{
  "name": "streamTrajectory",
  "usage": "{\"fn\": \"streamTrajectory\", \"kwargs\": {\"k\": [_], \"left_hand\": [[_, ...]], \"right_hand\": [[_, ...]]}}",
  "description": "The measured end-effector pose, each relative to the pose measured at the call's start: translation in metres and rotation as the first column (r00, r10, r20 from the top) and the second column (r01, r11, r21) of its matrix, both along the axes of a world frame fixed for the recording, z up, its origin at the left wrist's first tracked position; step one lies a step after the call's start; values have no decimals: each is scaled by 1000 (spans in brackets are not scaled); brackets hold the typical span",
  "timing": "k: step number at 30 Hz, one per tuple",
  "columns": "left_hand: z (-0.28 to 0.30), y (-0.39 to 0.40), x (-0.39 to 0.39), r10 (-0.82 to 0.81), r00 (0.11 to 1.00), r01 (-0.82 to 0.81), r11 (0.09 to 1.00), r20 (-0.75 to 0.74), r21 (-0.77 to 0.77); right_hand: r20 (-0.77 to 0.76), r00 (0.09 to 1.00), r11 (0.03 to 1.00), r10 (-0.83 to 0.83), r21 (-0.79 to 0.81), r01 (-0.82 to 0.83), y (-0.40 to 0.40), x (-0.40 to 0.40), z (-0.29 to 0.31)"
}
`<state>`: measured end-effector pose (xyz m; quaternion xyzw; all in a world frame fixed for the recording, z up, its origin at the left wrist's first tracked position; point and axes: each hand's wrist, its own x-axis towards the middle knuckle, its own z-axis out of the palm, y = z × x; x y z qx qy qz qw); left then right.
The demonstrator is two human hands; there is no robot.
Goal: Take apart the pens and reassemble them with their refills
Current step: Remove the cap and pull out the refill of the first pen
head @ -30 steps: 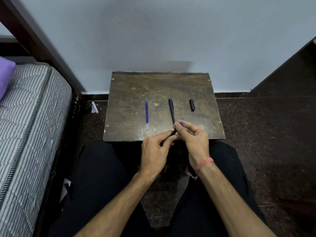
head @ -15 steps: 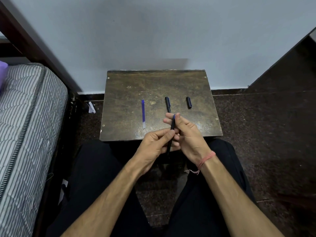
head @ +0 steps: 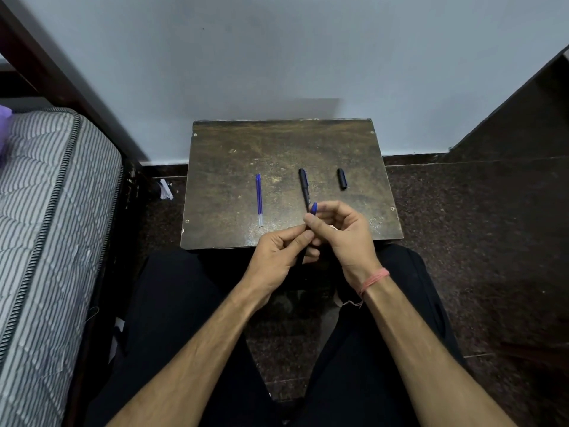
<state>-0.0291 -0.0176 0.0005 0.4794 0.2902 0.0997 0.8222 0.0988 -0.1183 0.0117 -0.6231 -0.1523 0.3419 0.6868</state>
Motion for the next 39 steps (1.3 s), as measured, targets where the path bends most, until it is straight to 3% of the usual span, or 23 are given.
{"fn": "streamTrajectory", "kwargs": {"k": [4,6,10,15,19,25,28,32,39], "left_hand": [[-2,1,0,-1,1000,1,1000,7,8],[-3,2,-1,5,1000,-5,1000,-2,16],[-4,1,0,-22,999,23,999,-34,39],[-3,5,0,-37,999,39,998,-32,41],[-5,5,-2,-55,997,59,995,-51,86],[-7,6,1,-83,996,84,995,-28,61],[-8,6,0,-60,998,62,996,-26,65],[-10,6,0,-44,998,48,993,-41,106],[-9,6,0,-103,993,109,986,-54,126]], "right_hand": [[-164,978,990,126,83,-114,0,-1,2],[-120,984,990,133,70,-125,0,-1,4],[0,1000,1000,-20,-9,20,-1,3,3],[-129,979,985,158,96,-147,-5,6,3],[30,999,999,30,-45,-29,-1,2,-1],[-129,980,988,151,56,-145,-5,4,9],[-65,984,986,167,2,-168,-3,0,9],[76,997,996,-24,-79,31,0,0,6],[-97,995,991,16,135,-3,-8,12,9]]}}
